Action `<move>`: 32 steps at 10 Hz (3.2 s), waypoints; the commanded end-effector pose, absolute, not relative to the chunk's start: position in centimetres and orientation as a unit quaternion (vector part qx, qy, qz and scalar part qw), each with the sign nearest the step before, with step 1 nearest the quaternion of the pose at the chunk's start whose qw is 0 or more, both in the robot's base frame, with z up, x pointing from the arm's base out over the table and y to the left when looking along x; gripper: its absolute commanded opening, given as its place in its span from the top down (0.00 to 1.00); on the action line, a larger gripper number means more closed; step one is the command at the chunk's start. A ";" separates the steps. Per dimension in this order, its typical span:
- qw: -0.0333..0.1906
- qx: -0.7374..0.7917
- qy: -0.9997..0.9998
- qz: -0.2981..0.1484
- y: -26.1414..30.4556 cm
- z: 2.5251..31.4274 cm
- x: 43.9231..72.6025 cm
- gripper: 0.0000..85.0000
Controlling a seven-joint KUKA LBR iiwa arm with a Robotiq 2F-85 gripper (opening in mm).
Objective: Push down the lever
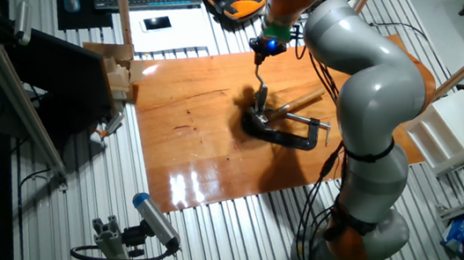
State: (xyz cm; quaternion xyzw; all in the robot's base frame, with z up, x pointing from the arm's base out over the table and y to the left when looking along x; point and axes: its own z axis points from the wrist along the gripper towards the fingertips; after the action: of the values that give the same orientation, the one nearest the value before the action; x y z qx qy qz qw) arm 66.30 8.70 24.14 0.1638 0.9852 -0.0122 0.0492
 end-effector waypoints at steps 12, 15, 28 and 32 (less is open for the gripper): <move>0.060 0.164 0.985 -0.018 8.1 23.4 68.5 1.00; 0.061 0.165 0.984 -0.020 8.0 23.3 68.7 1.00; 0.067 0.166 0.984 -0.020 7.5 21.0 70.3 1.00; 0.066 0.162 0.984 -0.014 6.7 20.2 71.1 1.00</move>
State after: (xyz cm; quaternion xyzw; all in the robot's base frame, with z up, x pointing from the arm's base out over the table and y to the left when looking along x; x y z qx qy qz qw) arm 71.17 6.66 20.20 0.1615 0.9846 -0.0132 0.0661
